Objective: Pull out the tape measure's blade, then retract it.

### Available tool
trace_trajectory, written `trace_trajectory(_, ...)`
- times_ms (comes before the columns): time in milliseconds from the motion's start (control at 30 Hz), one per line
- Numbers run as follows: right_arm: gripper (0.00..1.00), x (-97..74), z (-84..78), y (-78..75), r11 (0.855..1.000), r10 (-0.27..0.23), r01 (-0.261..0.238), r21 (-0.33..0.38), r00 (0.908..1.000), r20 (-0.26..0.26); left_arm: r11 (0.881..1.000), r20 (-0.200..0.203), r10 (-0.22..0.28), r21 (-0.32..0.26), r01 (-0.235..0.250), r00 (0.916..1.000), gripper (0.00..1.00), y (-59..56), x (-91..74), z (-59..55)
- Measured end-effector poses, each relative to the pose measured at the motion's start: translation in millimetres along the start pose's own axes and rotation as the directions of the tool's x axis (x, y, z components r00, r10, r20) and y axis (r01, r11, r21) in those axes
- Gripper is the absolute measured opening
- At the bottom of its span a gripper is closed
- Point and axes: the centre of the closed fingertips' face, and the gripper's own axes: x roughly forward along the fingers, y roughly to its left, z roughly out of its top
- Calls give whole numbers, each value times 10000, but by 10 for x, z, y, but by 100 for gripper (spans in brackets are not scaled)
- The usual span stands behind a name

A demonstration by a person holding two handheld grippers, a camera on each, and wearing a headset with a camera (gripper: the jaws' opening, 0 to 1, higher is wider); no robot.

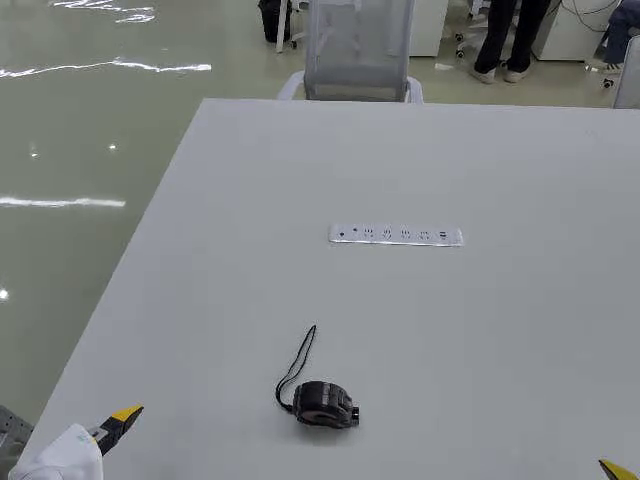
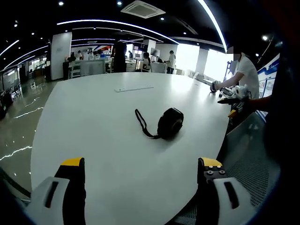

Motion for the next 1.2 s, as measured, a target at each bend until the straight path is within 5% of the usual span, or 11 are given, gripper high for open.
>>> trace_trajectory(500, 99, 357, 349, 172, 9926, 996, -976, -721, 9947, 239, 9931, -722, -799, 800, 856, 9942, 99, -50, 340, 251)
trace_trajectory(667, 97, 473, 465, 264, 9848, 1584, -1570, -749, 9873, 133, 9729, -459, -1337, 1838, 1399, 9900, 99, -136, 467, 405)
trace_trajectory(767, 96, 542, 510, 317, 9780, 1809, -1793, -1066, 9835, 54, 9756, -1028, -1444, 1517, 1590, 9842, 99, -168, 524, 390)
trace_trajectory(1067, 94, 762, 740, 483, 9564, 2388, -2346, -1738, 9711, 29, 9532, -1184, -1768, 2269, 2000, 9771, 99, -215, 699, 569)
trace_trajectory(1133, 93, 818, 796, 527, 9474, 2566, -2515, -1979, 9665, 0, 9351, -1460, -1769, 2837, 2125, 9733, 99, -216, 744, 604)
trace_trajectory(1200, 94, 871, 857, 567, 9381, 2716, -2668, -2208, 9624, -89, 9309, -1517, -1839, 2904, 2217, 9712, 99, -240, 798, 668)
